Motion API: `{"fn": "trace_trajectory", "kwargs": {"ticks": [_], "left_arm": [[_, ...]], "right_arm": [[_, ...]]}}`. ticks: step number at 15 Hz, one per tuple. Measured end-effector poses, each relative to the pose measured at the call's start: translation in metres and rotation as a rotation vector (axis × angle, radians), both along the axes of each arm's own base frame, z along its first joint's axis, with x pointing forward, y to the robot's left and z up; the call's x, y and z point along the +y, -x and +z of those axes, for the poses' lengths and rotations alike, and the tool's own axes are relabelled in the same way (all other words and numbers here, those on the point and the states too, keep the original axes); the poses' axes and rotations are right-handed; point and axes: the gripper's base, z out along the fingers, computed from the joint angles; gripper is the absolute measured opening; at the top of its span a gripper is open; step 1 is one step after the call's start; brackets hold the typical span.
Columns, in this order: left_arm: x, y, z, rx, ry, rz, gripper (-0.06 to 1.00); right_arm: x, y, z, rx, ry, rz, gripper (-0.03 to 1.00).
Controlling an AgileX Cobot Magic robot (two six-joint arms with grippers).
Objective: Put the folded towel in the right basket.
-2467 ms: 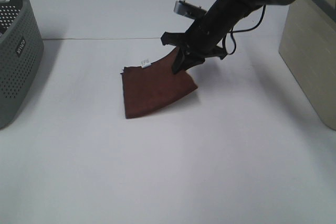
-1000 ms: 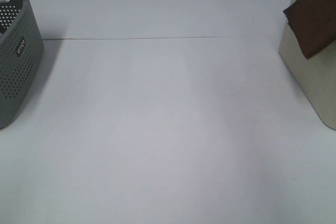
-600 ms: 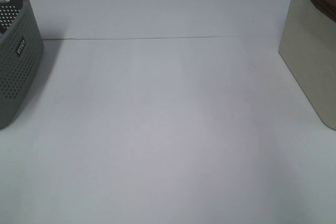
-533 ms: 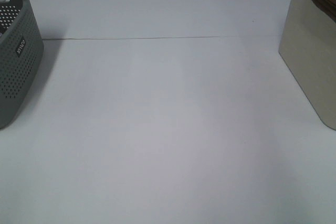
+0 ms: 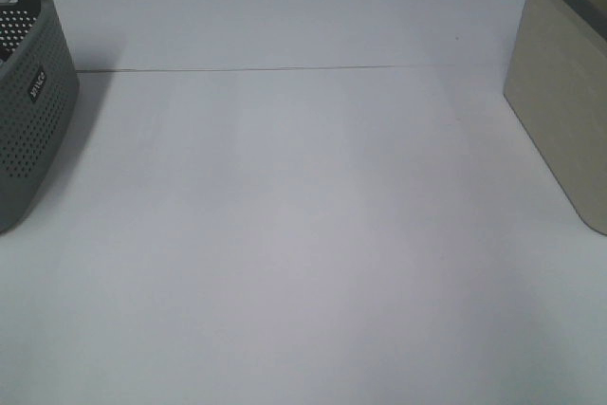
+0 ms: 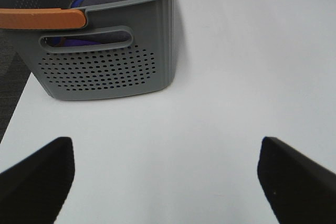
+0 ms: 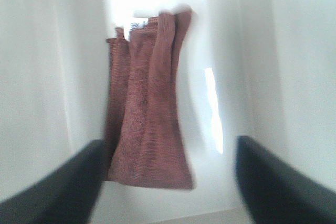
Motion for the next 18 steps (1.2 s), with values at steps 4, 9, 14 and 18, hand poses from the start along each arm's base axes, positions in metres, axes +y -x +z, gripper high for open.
{"fn": "trace_trajectory", "kwargs": {"ticks": [4,9,14,18], "left_arm": [[0.0,0.0,0.0,0.0,0.0,0.0,0.88],[0.0,0.0,0.0,0.0,0.0,0.0,0.88],[0.0,0.0,0.0,0.0,0.0,0.0,0.88],[0.0,0.0,0.0,0.0,0.0,0.0,0.88]], "right_arm": [[0.002,0.004,0.007,-0.005,-0.012,-0.014,0.93],[0.036,0.035,0.074,-0.16,-0.23,0.104,0.94],[0.088,0.045,0.101,-0.211,-0.218,0.241,0.94],[0.129,0.068,0.111,-0.196,-0.164,0.312,0.94]]}}
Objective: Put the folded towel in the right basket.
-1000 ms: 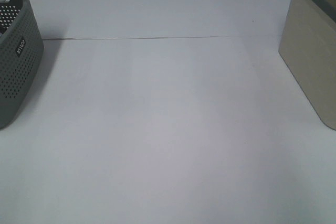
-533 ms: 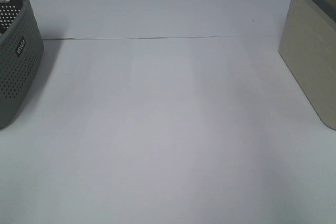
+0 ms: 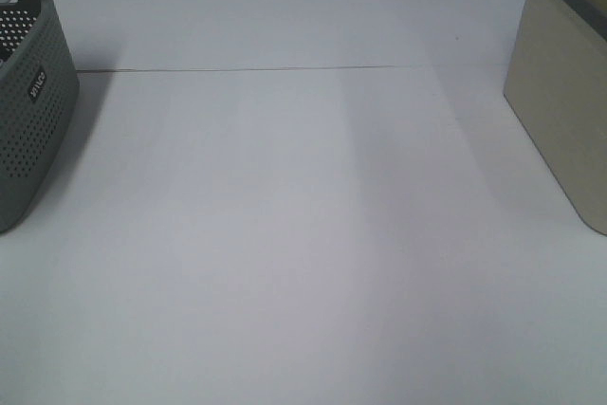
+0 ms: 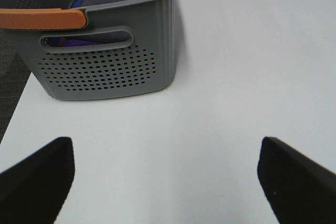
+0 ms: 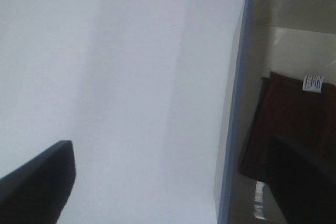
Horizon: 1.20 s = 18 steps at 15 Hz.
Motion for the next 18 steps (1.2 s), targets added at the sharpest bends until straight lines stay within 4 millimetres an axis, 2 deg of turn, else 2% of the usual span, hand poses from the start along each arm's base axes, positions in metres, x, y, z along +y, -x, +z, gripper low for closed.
{"fn": "trace_trajectory", "kwargs": {"ticks": [3,6,7,8,9,11,12,15,18], "left_arm": [[0.0,0.0,0.0,0.0,0.0,0.0,0.88],[0.0,0.0,0.0,0.0,0.0,0.0,0.88],[0.0,0.0,0.0,0.0,0.0,0.0,0.88],[0.0,0.0,0.0,0.0,0.0,0.0,0.88],[0.0,0.0,0.0,0.0,0.0,0.0,0.88],[0.0,0.0,0.0,0.0,0.0,0.0,0.88],[0.0,0.0,0.0,0.0,0.0,0.0,0.88],[0.0,0.0,0.0,0.0,0.0,0.0,0.88],[0.0,0.0,0.0,0.0,0.0,0.0,0.88]], "right_arm": [[0.015,0.04,-0.002,0.033,0.008,0.038,0.94],[0.014,0.087,-0.019,0.099,0.006,0.032,0.94],[0.014,0.096,-0.022,0.109,0.003,0.026,0.94],[0.013,0.126,-0.029,0.122,0.006,0.019,0.94],[0.013,0.134,-0.035,0.135,0.006,0.017,0.94],[0.011,0.172,-0.05,0.158,0.0,-0.008,0.94],[0.008,0.201,-0.063,0.16,0.008,-0.023,0.94],[0.002,0.257,-0.088,0.114,0.047,-0.036,0.94],[-0.004,0.305,-0.117,0.025,0.093,-0.049,0.94]]}}
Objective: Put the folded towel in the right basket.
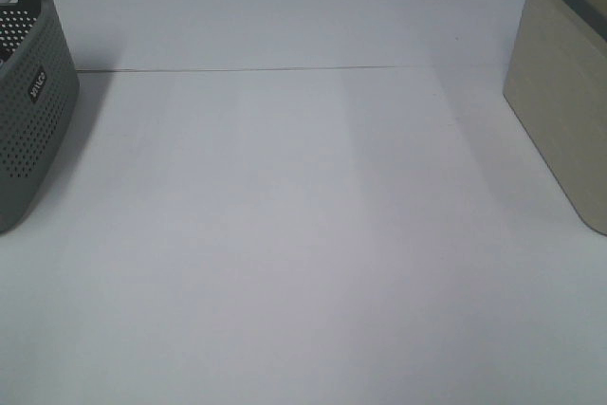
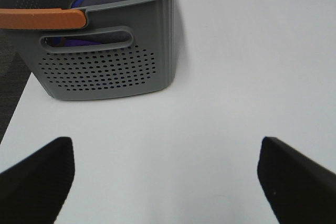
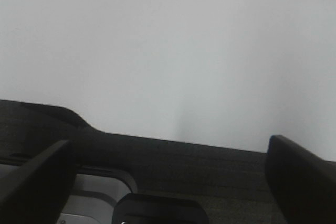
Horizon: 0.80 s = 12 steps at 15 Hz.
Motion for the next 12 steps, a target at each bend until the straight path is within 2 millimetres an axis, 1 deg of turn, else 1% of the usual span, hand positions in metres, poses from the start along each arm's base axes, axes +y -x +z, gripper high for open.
{"fn": "trace_trajectory", "kwargs": {"ticks": [2,3,6,9,12], "left_arm": [[0.0,0.0,0.0,0.0,0.0,0.0,0.88],[0.0,0.0,0.0,0.0,0.0,0.0,0.88],[0.0,0.0,0.0,0.0,0.0,0.0,0.88],[0.0,0.0,0.0,0.0,0.0,0.0,0.88],[0.0,0.0,0.0,0.0,0.0,0.0,0.88]], "right_arm": [[-0.004,0.021,-0.015,-0.134,0.028,-0.01,0.94],[-0.004,0.027,-0.022,-0.202,0.03,-0.013,0.94],[-0.005,0.047,-0.021,-0.366,0.025,-0.017,0.94],[-0.006,0.058,-0.022,-0.448,0.022,-0.018,0.94],[-0.006,0.059,-0.022,-0.451,0.025,-0.024,0.94]]}}
